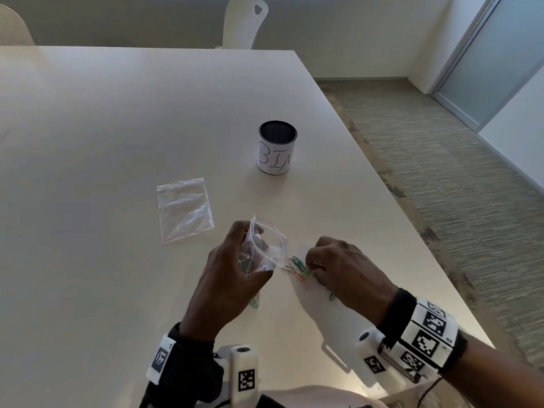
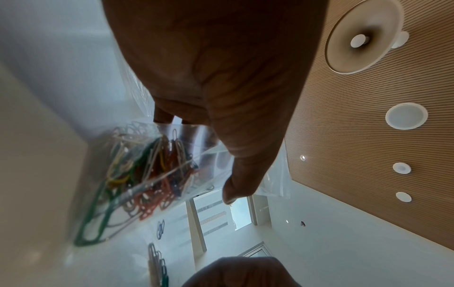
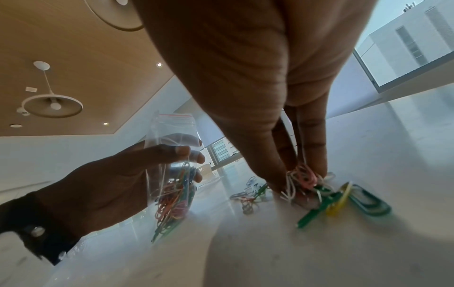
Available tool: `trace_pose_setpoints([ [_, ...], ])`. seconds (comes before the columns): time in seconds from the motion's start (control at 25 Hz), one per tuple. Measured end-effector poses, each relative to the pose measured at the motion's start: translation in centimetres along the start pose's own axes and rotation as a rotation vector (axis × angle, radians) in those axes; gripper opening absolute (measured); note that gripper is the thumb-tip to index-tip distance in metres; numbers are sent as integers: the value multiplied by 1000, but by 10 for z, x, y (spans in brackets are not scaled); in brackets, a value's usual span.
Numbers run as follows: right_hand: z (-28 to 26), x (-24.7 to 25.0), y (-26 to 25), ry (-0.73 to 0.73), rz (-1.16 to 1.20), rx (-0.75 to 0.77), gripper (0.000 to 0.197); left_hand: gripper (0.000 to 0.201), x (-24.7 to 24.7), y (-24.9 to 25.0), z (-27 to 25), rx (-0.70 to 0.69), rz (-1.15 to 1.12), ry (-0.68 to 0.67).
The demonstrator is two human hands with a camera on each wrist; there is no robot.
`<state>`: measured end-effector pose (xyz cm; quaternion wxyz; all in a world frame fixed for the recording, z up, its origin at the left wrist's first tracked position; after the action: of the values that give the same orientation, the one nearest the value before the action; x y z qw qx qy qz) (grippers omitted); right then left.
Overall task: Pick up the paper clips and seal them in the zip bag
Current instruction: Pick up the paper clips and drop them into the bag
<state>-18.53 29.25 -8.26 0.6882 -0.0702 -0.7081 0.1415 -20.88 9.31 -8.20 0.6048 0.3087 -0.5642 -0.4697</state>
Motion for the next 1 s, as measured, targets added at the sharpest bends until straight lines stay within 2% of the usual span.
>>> trace_pose_setpoints([
  [0.16,6,5,8,21,34,-36,11,48,0,0,0,7,-13,2],
  [0.44,15,27,35,66,256,-102,9,48,0,0,0,10,-12,2],
  [0.64,11,58,29,153,638,-199,7,49,-1,0,0,-1,-2,-5],
  [0.84,8,86,-20,325,974,-125,11,49,-1,2,0,-11,-12,-1],
  [1.0,14,83,-49,483,950,-1,11,50,-1,5,0,-29,-13,-8],
])
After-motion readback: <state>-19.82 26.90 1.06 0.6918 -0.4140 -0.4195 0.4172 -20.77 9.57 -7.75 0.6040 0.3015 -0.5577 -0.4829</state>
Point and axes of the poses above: each hand's wrist, its own z-axis towards the middle knuckle, its own x-axis out of the back of the hand, y = z × x, the point moved 7 cm from there along z, towards the middle knuckle, and after that the axes turned 9 degrees about y, right-handed, at the moved point
